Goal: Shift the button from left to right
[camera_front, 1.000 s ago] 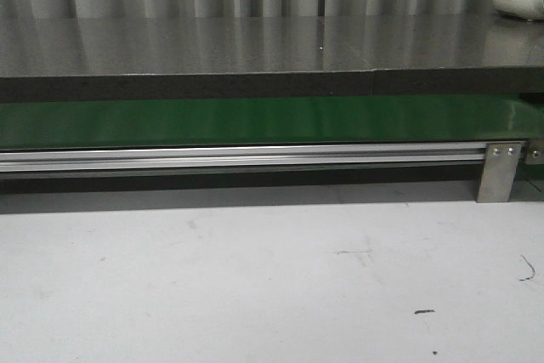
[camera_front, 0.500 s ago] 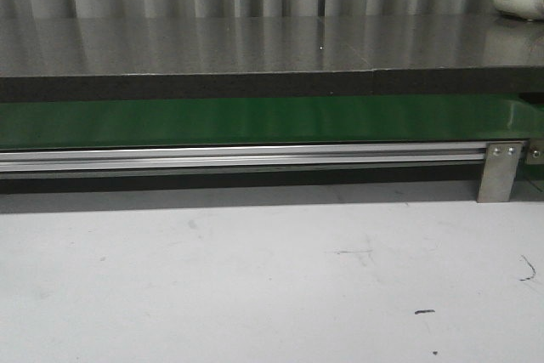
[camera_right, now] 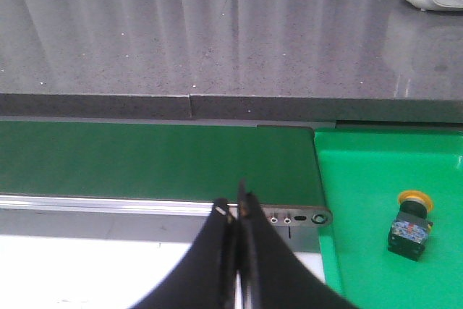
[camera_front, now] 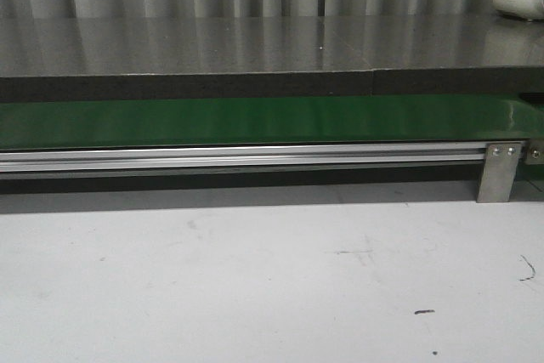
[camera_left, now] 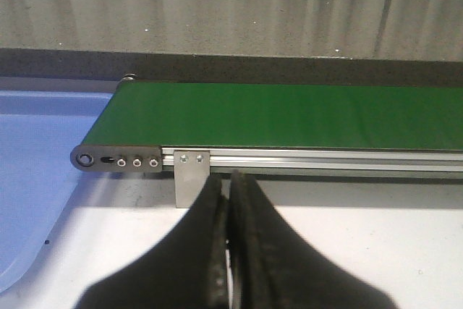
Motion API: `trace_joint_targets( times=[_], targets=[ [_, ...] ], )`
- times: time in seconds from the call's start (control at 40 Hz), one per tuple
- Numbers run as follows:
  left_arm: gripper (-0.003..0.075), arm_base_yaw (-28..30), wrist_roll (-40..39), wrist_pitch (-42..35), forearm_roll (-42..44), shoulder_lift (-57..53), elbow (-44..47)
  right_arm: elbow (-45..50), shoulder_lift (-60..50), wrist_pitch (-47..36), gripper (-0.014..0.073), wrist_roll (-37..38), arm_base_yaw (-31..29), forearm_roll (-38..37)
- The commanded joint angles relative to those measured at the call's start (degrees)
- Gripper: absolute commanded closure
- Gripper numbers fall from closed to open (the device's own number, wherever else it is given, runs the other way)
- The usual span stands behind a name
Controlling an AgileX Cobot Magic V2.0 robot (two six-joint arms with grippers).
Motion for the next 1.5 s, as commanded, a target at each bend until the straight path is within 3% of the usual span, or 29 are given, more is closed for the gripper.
trace_joint_targets(
  times=[0.0,0.55,0.75,1.1,1.48],
  targets=[
    [0.0741,0.2,-0.7,-5.0,0.0,-1.1,1.6,-1.5,0.3,-4.7,0.0662,-0.3,0.0,-0.2],
    [0.0741,0.2,-0.7,-5.0,0.0,-1.1,1.6,-1.0,0.3,-5.1,0.0662,-0.3,0.0,-0.2],
    [0.0741,0.2,-0.7,-5.0,0.0,-1.1,1.6,6.6,-0.9,-9.8,0.0662,-0.2,0.2,-0.2],
    [0.0741,0.2,-0.7,-5.0,0.0,-1.1,1.6,22.9,-12.6,-12.1,0.0662,-0.2,0.1,-0.2],
    [0.0741,0.2,-0.7,-5.0,0.0,-0.9,1.6,22.9,-17.3,-10.9,0.0662,-0.2,0.1,-0.2]
  ],
)
